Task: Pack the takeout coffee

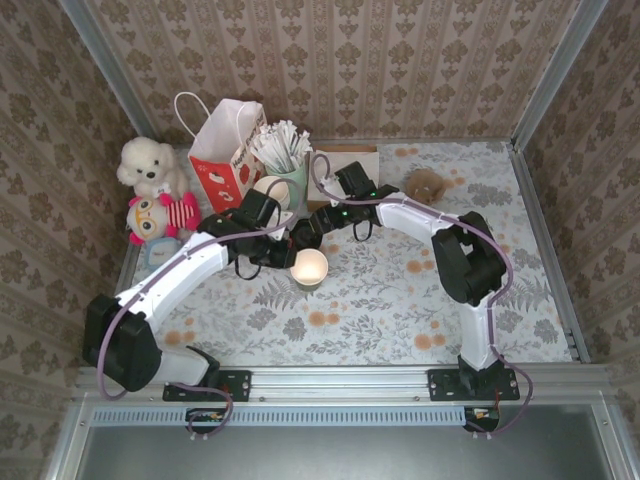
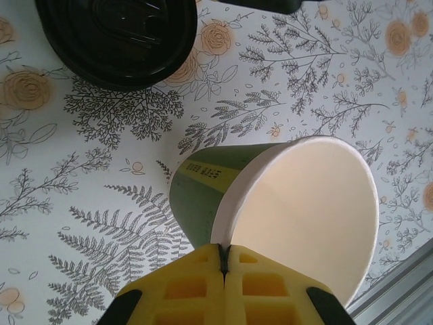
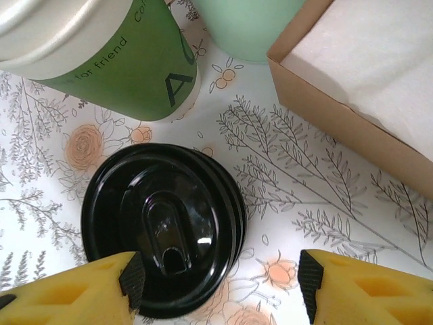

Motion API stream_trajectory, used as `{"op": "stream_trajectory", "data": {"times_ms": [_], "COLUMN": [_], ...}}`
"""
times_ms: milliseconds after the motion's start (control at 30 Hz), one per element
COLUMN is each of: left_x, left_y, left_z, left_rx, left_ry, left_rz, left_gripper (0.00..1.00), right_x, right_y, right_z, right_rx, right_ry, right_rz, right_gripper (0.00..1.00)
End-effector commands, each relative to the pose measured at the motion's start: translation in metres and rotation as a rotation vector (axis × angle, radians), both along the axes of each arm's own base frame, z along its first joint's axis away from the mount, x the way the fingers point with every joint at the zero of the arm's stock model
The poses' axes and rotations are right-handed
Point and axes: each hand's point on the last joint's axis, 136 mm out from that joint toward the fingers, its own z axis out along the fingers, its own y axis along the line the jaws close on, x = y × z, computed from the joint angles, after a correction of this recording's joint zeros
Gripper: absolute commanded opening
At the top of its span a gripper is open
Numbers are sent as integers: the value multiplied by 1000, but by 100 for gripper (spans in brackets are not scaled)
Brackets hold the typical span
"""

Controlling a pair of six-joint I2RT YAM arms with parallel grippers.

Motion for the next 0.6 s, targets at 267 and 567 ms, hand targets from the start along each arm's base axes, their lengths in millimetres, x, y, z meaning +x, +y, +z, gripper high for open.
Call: {"op": "stream_trajectory", "data": {"times_ms": [267, 567], "left_x": [-6, -6], "left_y": [-15, -22], "left_z": [-26, -20], "left_rx": [-15, -77], "left_ry": [-4, -3], "left_rz": [-133, -142], "left_gripper": [8, 44], "right_x": [-2, 4], "right_y": [9, 13], "right_z": [-31, -33], "right_rx": [-159, -183], "right_ry": [-11, -2], "right_rz": [73, 58], "right_gripper": [61, 44]}}
